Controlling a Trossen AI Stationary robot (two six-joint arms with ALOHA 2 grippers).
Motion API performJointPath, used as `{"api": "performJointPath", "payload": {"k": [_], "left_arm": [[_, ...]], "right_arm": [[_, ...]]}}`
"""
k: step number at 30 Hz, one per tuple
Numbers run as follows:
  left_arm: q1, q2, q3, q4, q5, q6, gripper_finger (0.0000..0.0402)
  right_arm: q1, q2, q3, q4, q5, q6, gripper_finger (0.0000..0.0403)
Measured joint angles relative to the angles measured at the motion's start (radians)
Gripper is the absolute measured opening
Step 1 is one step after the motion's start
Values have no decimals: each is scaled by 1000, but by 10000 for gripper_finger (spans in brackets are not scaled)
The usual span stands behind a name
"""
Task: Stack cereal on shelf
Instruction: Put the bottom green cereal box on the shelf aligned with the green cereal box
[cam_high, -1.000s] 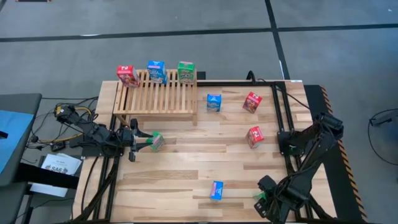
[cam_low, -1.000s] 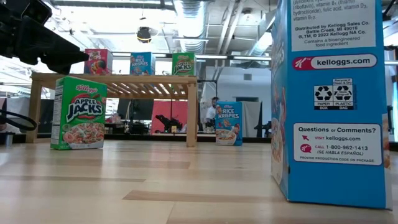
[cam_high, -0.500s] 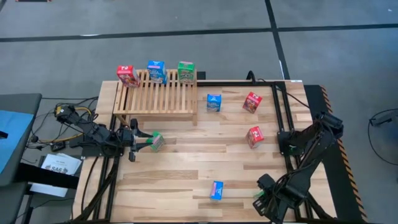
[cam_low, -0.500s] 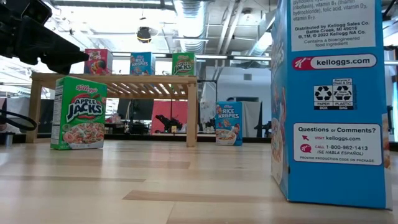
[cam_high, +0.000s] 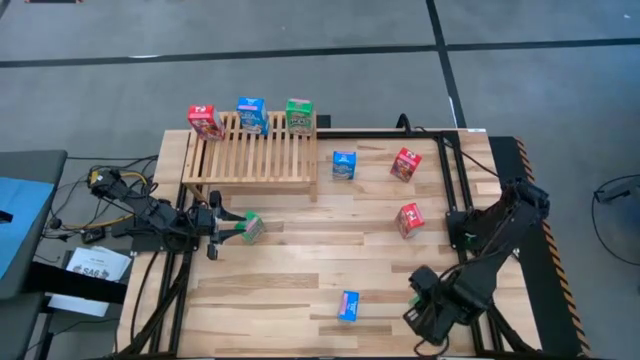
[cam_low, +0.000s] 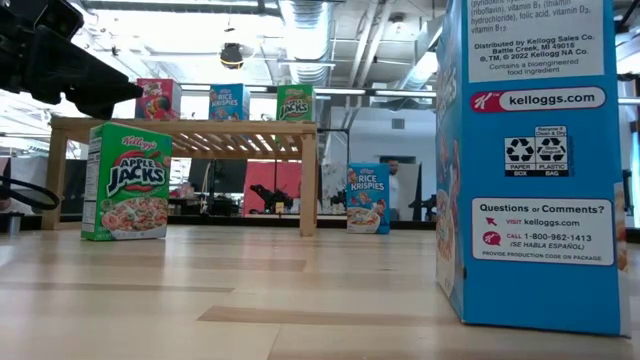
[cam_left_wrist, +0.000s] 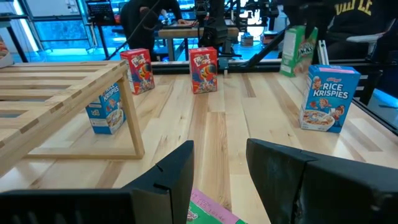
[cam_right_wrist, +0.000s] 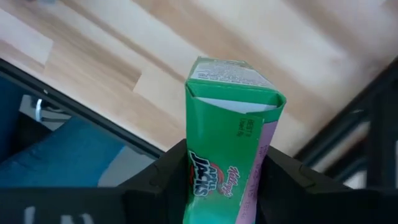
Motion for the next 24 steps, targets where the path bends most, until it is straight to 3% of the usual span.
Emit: {"api": "performJointPath", "payload": {"k": [8, 24], "left_arm": [[0, 0, 0, 0, 0, 0, 138], [0, 0, 0, 0, 0, 0, 138]], "right_arm": [[-193, 0, 154, -239, 4, -335, 180], [-694, -13, 259, -208, 58, -1116, 178]]}}
